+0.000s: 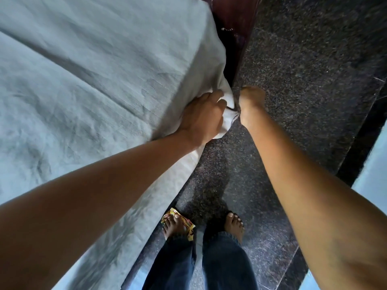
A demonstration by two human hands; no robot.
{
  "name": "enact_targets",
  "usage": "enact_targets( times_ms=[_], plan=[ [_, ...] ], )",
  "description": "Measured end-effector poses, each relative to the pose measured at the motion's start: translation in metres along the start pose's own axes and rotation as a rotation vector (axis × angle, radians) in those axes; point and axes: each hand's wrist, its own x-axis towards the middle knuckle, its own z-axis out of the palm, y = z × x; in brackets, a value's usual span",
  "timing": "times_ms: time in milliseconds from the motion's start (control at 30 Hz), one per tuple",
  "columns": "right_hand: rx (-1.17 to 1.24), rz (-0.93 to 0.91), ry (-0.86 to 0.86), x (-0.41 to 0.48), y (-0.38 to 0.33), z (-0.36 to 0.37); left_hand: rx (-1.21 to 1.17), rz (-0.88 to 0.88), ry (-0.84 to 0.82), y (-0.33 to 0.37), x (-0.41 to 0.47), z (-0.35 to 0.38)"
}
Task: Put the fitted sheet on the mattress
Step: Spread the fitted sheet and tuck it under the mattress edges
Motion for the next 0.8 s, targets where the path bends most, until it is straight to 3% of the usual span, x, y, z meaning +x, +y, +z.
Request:
enact_targets(
  times_ms=[133, 267, 467, 567, 667, 800],
  plan=[
    [0.006, 0.024, -0.089, -0.001, -0.004, 0.011, -0.163, -0.151, 0.075, 0.002, 0.004, 0.002],
    [-0.156, -0.059, 0.008, -0.004, 0.001, 0.019, -0.158, -0.119, 0.057, 0.001, 0.006, 0.005],
    [-0.042, 0.037, 0.133, 0.009, 0.010, 0.026, 0.021, -0.124, -0.112, -0.003, 0.010, 0.015],
    [-0.139, 0.077, 0.128, 0.026, 0.037, 0.010, 0.128, -0.127, -0.162, -0.007, 0.012, 0.027],
    [-0.011, 0.119, 0.173, 0.032, 0.062, -0.001, 0.231, -0.135, -0.209, -0.008, 0.017, 0.038],
    [0.113, 0.176, 0.040, 0.019, 0.070, -0.005, 0.235, -0.095, -0.284, -0.010, 0.028, 0.045]
  ],
)
